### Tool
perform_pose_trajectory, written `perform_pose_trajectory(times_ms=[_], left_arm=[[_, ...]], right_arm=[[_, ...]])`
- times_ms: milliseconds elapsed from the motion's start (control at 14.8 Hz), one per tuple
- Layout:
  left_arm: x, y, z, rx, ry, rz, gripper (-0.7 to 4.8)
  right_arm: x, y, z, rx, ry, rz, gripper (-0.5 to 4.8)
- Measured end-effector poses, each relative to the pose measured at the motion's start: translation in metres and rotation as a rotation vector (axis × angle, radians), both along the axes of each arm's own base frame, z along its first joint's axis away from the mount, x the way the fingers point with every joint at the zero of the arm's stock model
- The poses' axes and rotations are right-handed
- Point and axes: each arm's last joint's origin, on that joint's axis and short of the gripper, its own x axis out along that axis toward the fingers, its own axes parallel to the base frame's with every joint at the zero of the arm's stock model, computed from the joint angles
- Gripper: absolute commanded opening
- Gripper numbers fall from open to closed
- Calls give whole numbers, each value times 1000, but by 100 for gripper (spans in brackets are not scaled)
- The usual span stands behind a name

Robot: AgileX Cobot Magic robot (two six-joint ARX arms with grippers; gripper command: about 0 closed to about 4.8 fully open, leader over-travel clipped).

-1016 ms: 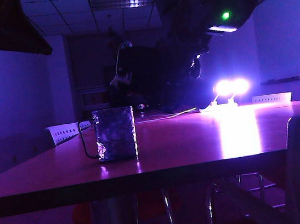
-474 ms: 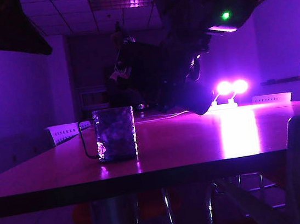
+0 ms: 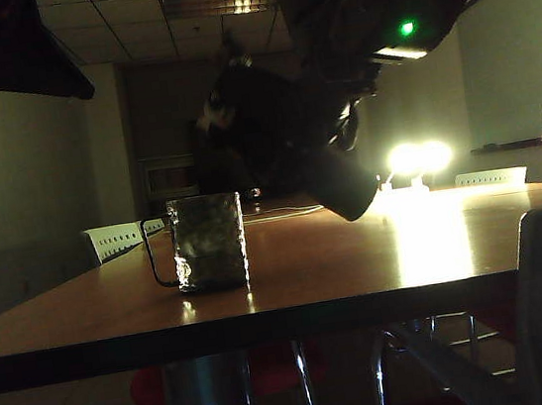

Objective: Pick up the black thermos cup, pour some water from it into the cup, and then put the thermos cup back on the table.

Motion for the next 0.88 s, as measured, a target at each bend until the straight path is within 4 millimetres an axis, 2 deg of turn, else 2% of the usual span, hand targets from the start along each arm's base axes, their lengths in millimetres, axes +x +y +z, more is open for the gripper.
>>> perform_pose_trajectory(times_ms=[136, 339, 407, 542, 745, 881], left_arm=[[0, 0, 0, 0, 0, 0, -6], [0, 0, 0, 0, 0, 0, -6], [0, 0, 0, 0, 0, 0, -6], [0, 0, 0, -1, 0, -1, -6], [0, 0, 0, -1, 0, -1, -6], [0, 0, 0, 0, 3, -2, -6]], right_arm=[[2, -4, 12, 121, -108, -201, 156], [2, -20, 39, 364, -344, -617, 155], [2, -27, 47, 422, -394, -678, 156], [3, -32, 52, 452, -415, -692, 157], [6, -34, 46, 515, -374, -692, 157], [9, -42, 45, 577, -276, -644, 167]])
